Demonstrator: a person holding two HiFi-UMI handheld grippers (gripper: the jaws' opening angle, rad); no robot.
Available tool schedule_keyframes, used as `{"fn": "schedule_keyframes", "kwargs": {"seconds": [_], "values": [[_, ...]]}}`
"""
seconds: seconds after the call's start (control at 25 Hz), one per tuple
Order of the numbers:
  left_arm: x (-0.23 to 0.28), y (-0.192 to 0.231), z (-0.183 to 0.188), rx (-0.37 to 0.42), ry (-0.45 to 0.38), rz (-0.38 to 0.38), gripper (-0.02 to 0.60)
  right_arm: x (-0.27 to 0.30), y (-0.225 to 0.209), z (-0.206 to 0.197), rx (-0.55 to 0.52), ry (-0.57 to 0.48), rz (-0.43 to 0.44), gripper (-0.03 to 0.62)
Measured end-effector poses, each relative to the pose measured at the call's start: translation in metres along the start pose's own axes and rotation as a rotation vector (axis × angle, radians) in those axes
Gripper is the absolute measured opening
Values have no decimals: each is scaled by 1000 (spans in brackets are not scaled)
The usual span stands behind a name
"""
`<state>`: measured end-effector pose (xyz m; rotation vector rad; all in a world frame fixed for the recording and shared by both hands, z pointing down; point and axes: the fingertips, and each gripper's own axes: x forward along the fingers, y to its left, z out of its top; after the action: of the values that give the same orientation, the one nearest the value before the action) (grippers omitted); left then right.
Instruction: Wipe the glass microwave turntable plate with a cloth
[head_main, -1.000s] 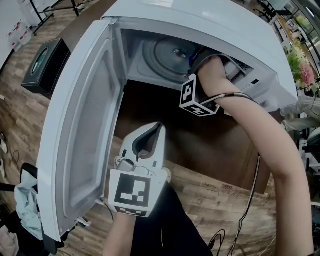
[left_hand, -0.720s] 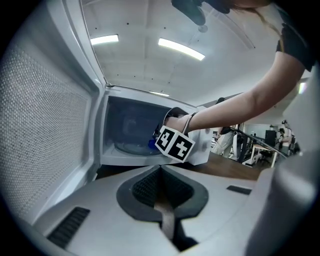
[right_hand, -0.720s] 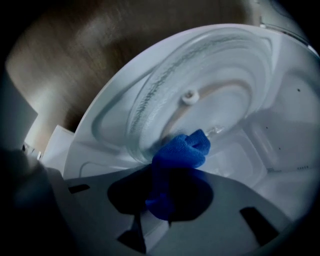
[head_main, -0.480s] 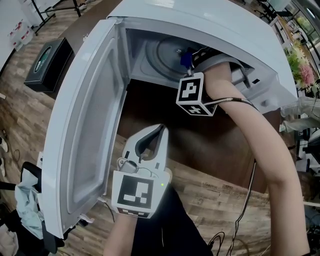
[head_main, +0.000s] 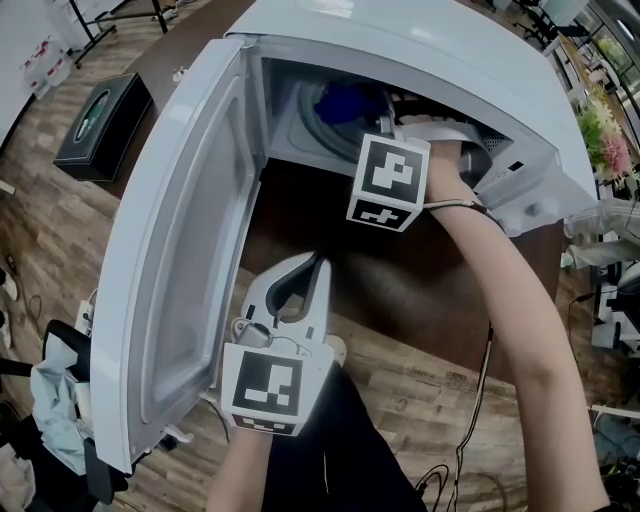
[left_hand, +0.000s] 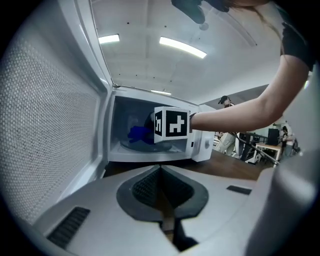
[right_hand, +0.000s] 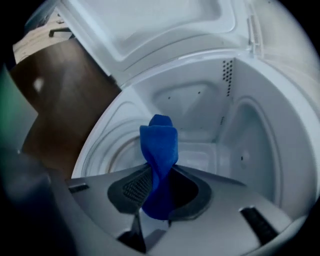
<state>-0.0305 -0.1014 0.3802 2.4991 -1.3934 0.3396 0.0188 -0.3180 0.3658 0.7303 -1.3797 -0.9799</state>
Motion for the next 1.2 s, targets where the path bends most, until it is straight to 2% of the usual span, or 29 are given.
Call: {"fn": "schedule_keyframes", "kwargs": {"seconds": [0.12, 0.24, 0.48, 0.84, 1.04, 1.2], "values": [[-1, 3, -2, -3, 5, 9, 5, -7, -4, 23, 35, -83, -44, 84], [-2, 4, -3, -2, 7, 10, 5, -11, 5, 40, 9, -129, -45, 84], [-2, 5, -6, -2, 13, 11, 5, -6, 28, 39, -91, -108, -19, 84], [0, -2, -6, 6, 16, -9, 5, -6, 50, 0, -204, 8, 94, 84], [0, -7, -5, 9, 16, -17, 5, -9, 63, -32, -315, 155, 193, 83], [1, -9, -4, 13, 17, -21, 5, -13, 73, -57, -453, 287, 277, 83]]}}
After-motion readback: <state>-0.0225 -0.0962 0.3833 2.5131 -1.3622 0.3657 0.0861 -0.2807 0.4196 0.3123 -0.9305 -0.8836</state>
